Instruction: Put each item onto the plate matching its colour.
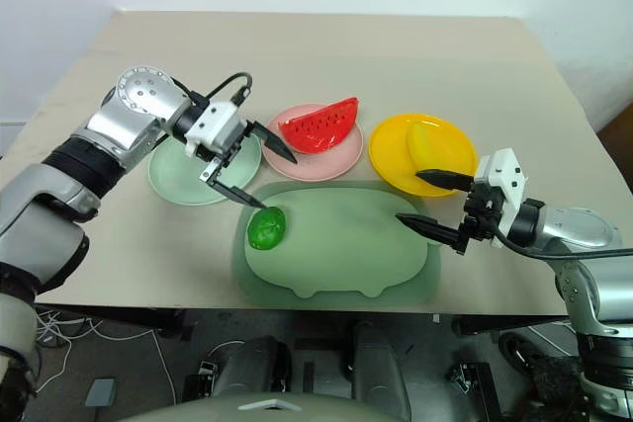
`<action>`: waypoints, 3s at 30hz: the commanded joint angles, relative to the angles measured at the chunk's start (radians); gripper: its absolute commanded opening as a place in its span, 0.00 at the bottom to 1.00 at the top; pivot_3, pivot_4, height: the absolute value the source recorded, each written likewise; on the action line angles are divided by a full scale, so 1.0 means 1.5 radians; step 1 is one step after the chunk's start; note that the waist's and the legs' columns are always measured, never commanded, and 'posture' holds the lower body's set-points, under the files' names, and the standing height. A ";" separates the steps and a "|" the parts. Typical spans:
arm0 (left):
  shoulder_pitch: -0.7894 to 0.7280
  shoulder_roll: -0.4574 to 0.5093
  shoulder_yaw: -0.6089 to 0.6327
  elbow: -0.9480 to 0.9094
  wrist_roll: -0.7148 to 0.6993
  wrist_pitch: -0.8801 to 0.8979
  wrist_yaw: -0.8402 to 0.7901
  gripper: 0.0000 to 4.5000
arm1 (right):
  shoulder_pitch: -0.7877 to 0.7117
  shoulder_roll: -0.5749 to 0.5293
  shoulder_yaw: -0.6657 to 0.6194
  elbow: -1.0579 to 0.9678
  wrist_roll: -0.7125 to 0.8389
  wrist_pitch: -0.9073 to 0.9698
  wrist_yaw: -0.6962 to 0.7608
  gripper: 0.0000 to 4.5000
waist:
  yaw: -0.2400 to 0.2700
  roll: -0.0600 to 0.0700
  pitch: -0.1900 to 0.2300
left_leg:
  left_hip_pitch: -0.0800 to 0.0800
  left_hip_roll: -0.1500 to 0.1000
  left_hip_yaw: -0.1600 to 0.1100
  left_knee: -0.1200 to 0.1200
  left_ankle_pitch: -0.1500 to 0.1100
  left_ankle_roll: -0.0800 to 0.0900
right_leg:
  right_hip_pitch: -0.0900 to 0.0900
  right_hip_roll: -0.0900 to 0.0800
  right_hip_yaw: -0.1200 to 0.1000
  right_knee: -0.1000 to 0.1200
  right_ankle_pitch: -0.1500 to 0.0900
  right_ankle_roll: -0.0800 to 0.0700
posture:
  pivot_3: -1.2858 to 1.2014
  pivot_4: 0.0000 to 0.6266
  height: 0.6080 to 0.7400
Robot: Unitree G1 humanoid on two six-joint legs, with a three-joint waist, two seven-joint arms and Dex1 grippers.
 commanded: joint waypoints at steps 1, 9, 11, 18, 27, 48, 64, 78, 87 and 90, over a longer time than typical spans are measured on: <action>0.005 0.022 0.070 -0.096 0.039 0.247 0.078 1.00 | 0.001 0.005 -0.002 -0.023 0.013 0.001 -0.005 1.00 | -0.001 0.000 0.000 | 0.000 0.000 0.000 0.000 0.000 0.000 | 0.000 0.000 0.000 0.000 0.000 0.000 | 0.52 0.24 0.97; 0.082 -0.016 0.231 -0.379 -0.018 0.780 0.377 1.00 | -0.008 0.015 0.021 -0.023 0.013 0.008 -0.016 1.00 | 0.001 0.000 0.000 | 0.000 0.000 -0.002 0.001 0.000 0.000 | 0.000 0.000 0.001 0.001 0.000 0.001 | 0.52 0.24 0.97; 0.094 -0.047 0.283 -0.420 -0.044 0.901 0.452 1.00 | -0.014 0.017 0.027 -0.022 0.014 0.011 -0.018 1.00 | 0.000 0.000 0.000 | 0.000 0.000 -0.002 0.001 0.000 0.000 | 0.000 0.000 0.001 0.001 0.000 0.001 | 0.52 0.24 0.97; 0.133 -0.179 0.443 -0.491 -0.029 1.146 0.662 1.00 | -0.038 0.024 0.048 -0.012 0.012 0.020 -0.022 1.00 | -0.001 0.000 0.000 | 0.001 0.000 -0.002 0.000 0.000 -0.001 | 0.000 0.000 0.002 0.001 0.001 0.002 | 0.52 0.24 0.97; 0.216 -0.186 0.512 -0.549 -0.215 1.194 0.828 1.00 | -0.042 0.024 0.049 0.001 0.010 0.019 -0.015 1.00 | -0.001 0.000 0.000 | 0.004 0.000 -0.001 0.000 0.002 -0.004 | 0.001 0.000 0.003 0.002 0.001 0.001 | 0.52 0.24 0.97; 0.373 -0.086 0.488 -0.626 -0.472 1.194 1.093 1.00 | -0.019 0.035 0.051 -0.020 0.015 0.025 -0.036 1.00 | 0.000 0.000 0.000 | 0.010 -0.001 -0.001 -0.002 0.003 -0.006 | 0.007 -0.001 0.004 0.001 0.001 0.001 | 0.52 0.24 0.97; 0.405 -0.097 0.438 -0.649 -0.317 1.159 1.002 0.60 | -0.021 0.034 0.045 -0.022 0.018 0.025 -0.056 1.00 | 0.002 0.000 0.000 | 0.010 -0.001 -0.001 -0.002 0.003 -0.006 | 0.009 -0.001 0.004 0.001 0.000 0.001 | 0.52 0.24 0.97; 0.270 -0.027 0.563 -0.484 -0.241 0.875 0.598 0.60 | -0.070 0.017 0.053 0.031 0.007 0.016 -0.017 1.00 | -0.003 0.000 0.000 | 0.010 -0.001 0.000 -0.003 0.002 -0.003 | 0.007 0.000 0.004 0.001 -0.001 0.000 | 0.52 0.24 0.97; 0.307 -0.010 0.607 -0.231 0.026 0.503 0.597 0.60 | -0.103 0.027 0.068 0.059 -0.004 0.014 -0.005 1.00 | -0.002 0.000 0.000 | 0.010 -0.001 0.000 -0.003 0.002 -0.003 | 0.006 0.000 0.003 0.000 0.000 0.001 | 0.52 0.24 0.97; 0.323 -0.020 0.621 -0.208 0.027 0.528 0.604 0.60 | -0.104 0.029 0.070 0.058 -0.004 0.016 -0.003 1.00 | 0.001 0.000 0.000 | 0.009 -0.001 0.002 -0.003 0.002 -0.003 | 0.006 0.000 0.003 0.000 0.000 0.001 | 0.52 0.24 0.97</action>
